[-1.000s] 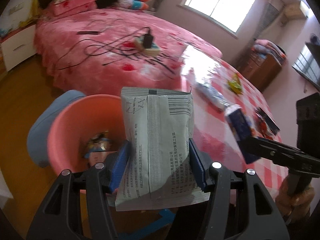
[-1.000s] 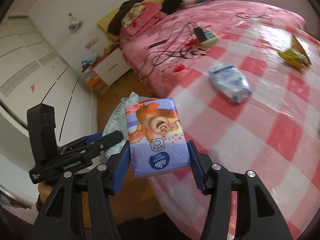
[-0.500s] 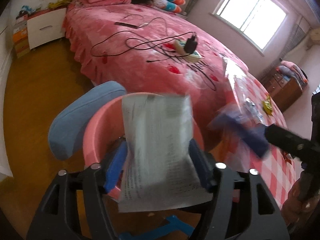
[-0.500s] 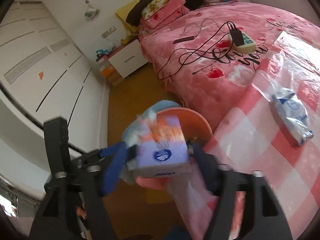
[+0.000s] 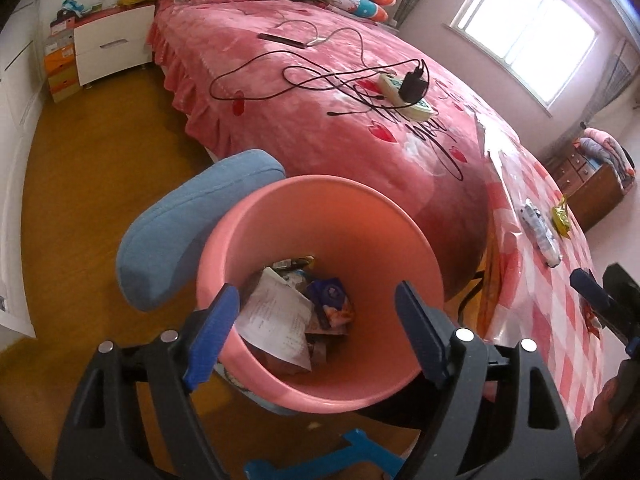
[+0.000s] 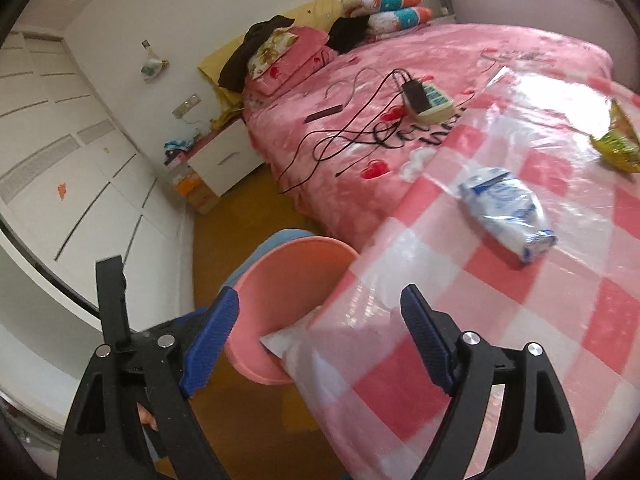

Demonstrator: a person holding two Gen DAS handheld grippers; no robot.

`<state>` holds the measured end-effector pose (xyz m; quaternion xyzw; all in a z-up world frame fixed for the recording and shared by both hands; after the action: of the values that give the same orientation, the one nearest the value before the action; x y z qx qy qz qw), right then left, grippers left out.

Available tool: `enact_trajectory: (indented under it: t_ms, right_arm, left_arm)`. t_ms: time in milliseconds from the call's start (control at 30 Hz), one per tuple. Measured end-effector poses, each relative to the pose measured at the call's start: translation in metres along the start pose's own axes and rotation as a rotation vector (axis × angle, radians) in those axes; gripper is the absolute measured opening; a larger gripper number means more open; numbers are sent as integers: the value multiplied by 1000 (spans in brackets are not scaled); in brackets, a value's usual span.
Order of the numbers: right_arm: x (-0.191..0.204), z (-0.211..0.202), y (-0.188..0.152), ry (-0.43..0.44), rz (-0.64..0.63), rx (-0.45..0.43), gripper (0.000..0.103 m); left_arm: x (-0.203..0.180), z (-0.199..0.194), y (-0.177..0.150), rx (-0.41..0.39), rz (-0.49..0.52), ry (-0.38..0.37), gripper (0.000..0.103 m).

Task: Collect trash
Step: 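Move both tools back over the table toward the remaining trash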

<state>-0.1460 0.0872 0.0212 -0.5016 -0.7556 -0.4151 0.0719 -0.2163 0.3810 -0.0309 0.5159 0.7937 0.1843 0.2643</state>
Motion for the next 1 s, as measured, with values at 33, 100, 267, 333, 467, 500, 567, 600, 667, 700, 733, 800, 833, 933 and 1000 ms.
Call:
enact_trajectory:
  t_ms: [33, 100, 267, 333, 467, 500, 567, 600, 667, 700, 733, 800, 833, 933, 1000]
  right_arm:
    - [-2, -4, -3, -10, -4, -7, 83]
    - [-5, -8, -7, -13, -6, -17, 85]
    - [-15, -17, -17, -40, -13, -40, 90]
    - [-20, -21, -22, -66, -18, -50, 90]
    - [-28, -28, -28, -95, -19, -65, 90]
    - [-30, -30, -28, -106, -20, -69, 90]
    - [-34, -33, -30, -115, -23, -79, 90]
    - [-36, -36, -31, -120, -27, -86, 90]
    - [-41, -40, -31, -136, -35, -96, 90]
    - [-42, -42, -32, -145, -40, -102, 90]
    - [-43, -44, -32, -152, -44, -108, 90]
    - [-48, -49, -33, -161, -45, -118, 90]
    - [-49, -50, -33, -163, -43, -122, 90]
    - [-57, -55, -33, -166, -31, -130, 90]
    - [-62, -59, -32, -163, -19, -137, 90]
  left_arm:
    - [-2, -1, 0, 0, 4, -4, 81]
    - [-7, -2, 0, -1, 15, -12, 81]
    - [-22, -5, -1, 6, 43, -36, 81]
    - [-30, -5, -1, 7, 62, -44, 81]
    - [-48, -8, 1, 6, 94, -62, 81]
    - [-52, -9, 1, 4, 101, -65, 81]
    - [-59, -11, 3, 4, 112, -70, 81]
    - [-64, -12, 4, 3, 120, -73, 81]
    - [-71, -14, 6, 0, 132, -77, 81]
    - [-76, -15, 6, -3, 140, -80, 81]
    - [-79, -16, 7, -4, 147, -82, 81]
    - [-89, -19, 8, -7, 165, -87, 81]
    - [-94, -20, 9, -8, 174, -90, 81]
    - [-106, -22, 9, -9, 195, -99, 81]
    - [-115, -23, 9, -10, 212, -108, 81]
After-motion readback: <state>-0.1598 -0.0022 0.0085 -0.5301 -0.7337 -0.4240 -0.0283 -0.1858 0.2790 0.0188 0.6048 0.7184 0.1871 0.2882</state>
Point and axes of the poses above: each gripper's, at about its wrist camera, not at the fingertips, and z roughly the way its jaws point, x to its left, y to its top, the point moved 1 cm from there along z, roughly the way its jaws point, and after that the axes turned 9 degrees about z, right-handed, at the moved point
